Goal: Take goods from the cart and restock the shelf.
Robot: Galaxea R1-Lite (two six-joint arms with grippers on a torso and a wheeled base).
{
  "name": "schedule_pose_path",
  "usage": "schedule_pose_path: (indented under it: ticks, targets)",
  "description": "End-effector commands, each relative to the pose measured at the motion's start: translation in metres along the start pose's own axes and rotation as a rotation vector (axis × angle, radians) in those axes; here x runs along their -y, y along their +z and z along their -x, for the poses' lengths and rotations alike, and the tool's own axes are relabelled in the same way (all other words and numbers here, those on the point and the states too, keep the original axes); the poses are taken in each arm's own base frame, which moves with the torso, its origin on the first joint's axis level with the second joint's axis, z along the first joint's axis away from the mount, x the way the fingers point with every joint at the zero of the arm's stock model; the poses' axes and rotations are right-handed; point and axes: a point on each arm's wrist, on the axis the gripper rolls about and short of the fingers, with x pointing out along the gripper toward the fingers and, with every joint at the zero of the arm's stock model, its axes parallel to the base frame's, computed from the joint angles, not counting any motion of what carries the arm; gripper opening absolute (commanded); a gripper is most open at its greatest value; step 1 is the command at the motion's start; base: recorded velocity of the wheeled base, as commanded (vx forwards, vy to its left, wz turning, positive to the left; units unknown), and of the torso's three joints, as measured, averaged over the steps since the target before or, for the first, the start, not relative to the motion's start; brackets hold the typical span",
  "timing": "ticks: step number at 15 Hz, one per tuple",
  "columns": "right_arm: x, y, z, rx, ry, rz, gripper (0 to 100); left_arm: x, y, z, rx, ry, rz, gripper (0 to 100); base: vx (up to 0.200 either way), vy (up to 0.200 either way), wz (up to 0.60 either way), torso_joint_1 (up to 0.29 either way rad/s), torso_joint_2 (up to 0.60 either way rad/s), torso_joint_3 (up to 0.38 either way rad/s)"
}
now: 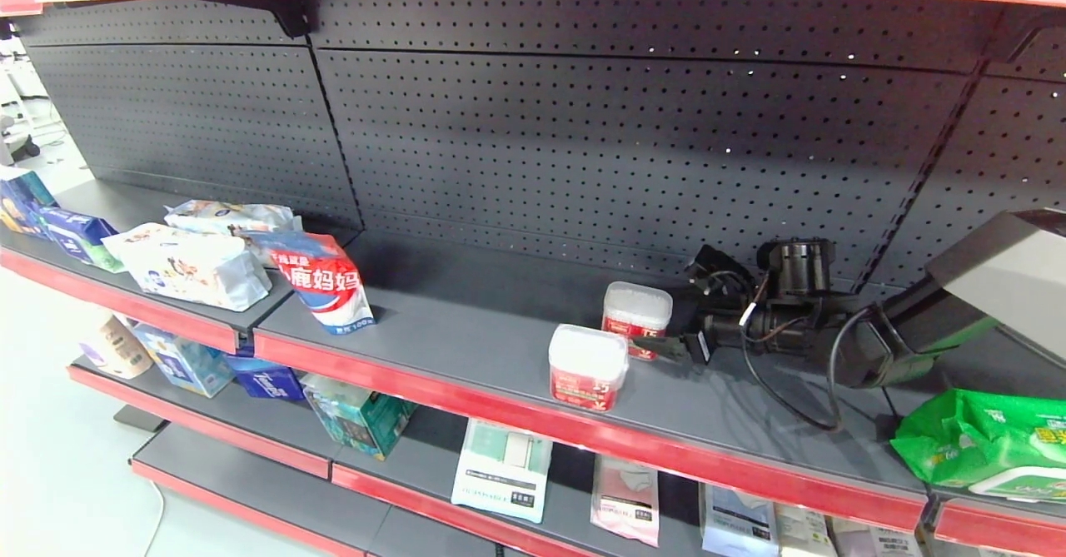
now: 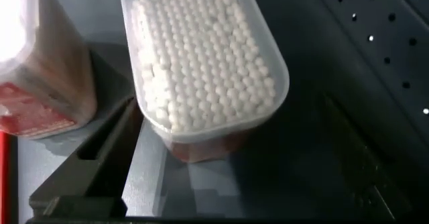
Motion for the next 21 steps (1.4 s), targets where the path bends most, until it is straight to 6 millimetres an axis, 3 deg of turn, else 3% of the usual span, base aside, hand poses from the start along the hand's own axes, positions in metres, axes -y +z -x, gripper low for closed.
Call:
schedule_pose_path:
  ticks: [1,5,8,9,10,12,15,17,18,20,21]
  targets:
    - [-0.002,0.003,0.003,0.006,0.003,0.005,100,0.0,0.0,0.0,0.0,0.002,-0.001,100,0.0,0.0,0.0,0.0,0.0,0.0]
    - [-0.016,0.015,0.034,0.007,-0.008,-0.042,100,0.0,0.0,0.0,0.0,0.002,-0.001,100,0.0,0.0,0.0,0.0,0.0,0.0]
    - [-0.028,0.031,0.075,0.02,-0.085,-0.11,100,0.0,0.0,0.0,0.0,0.0,-0.001,100,0.0,0.0,0.0,0.0,0.0,0.0]
    - [-0.028,0.031,0.075,0.02,-0.085,-0.11,100,0.0,0.0,0.0,0.0,0.0,-0.001,100,0.0,0.0,0.0,0.0,0.0,0.0]
    - [-0.037,0.038,0.11,0.032,-0.16,-0.155,100,0.0,0.0,0.0,0.0,0.002,-0.001,100,0.0,0.0,0.0,0.0,0.0,0.0]
    - [-0.047,0.044,0.137,0.042,-0.248,-0.198,100,0.0,0.0,0.0,0.0,0.002,-0.001,100,0.0,0.0,0.0,0.0,0.0,0.0]
    - [-0.079,0.056,0.19,0.087,-0.48,-0.262,100,0.0,0.0,0.0,0.0,0.0,-0.001,100,0.0,0.0,0.0,0.0,0.0,0.0]
    - [-0.099,0.054,0.216,0.11,-0.55,-0.254,100,0.0,0.0,0.0,0.0,0.002,-0.001,100,0.0,0.0,0.0,0.0,0.0,0.0]
    - [-0.116,0.048,0.243,0.114,-0.619,-0.261,100,0.0,0.0,0.0,0.0,0.002,-0.001,100,0.0,0.0,0.0,0.0,0.0,0.0]
    - [-0.129,0.044,0.264,0.121,-0.677,-0.267,100,0.0,0.0,0.0,0.0,0.0,-0.001,100,0.0,0.0,0.0,0.0,0.0,0.0]
    - [-0.163,0.033,0.291,0.129,-0.728,-0.266,100,0.0,0.0,0.0,0.0,0.002,0.001,100,0.0,0.0,0.0,0.0,0.0,0.0]
